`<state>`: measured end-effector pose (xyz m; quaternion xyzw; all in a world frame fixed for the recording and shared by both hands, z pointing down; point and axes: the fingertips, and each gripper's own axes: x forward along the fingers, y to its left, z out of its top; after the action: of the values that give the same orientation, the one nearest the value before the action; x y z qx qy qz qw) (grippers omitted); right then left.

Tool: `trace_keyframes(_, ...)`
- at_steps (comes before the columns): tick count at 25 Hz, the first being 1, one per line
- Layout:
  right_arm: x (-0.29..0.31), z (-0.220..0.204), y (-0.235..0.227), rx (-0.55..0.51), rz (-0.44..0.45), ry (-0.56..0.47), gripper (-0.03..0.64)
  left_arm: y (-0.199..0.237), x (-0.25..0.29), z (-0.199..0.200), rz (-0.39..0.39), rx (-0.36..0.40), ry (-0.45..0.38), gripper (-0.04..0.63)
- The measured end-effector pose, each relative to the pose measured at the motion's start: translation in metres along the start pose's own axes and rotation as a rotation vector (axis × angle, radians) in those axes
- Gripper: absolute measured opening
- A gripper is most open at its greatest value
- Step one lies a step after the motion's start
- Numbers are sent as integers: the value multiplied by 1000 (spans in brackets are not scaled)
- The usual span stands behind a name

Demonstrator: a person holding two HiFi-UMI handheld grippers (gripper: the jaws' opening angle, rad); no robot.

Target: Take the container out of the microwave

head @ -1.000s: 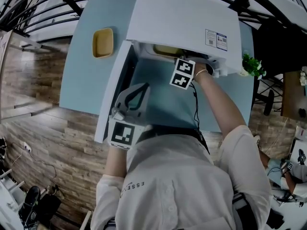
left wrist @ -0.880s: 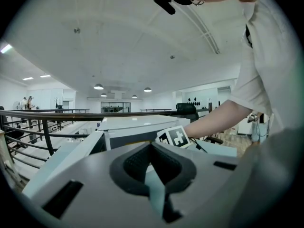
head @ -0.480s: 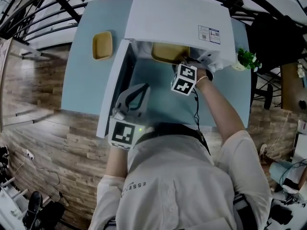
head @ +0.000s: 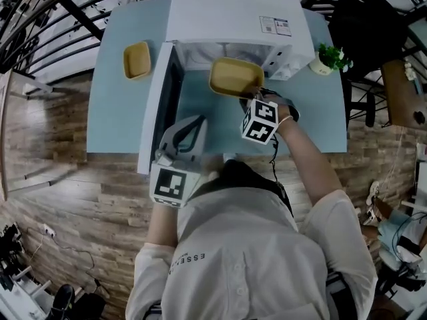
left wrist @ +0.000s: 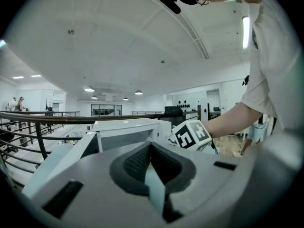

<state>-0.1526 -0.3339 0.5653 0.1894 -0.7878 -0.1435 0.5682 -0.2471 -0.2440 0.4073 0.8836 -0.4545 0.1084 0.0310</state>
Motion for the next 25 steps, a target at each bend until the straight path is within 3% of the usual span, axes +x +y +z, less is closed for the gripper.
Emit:
trace_keyframes(5, -35, 3, 35, 65, -18, -24, 26, -11, -22, -2, -35, 23, -14, 2)
trace_keyframes(15, -95, 7, 61, 344, -110, -159, 26, -17, -33, -6, -63, 58, -16, 2)
trace_keyframes(25, -155, 21, 27, 618, -244, -446, 26, -14, -29, 11, -41, 107, -37, 2)
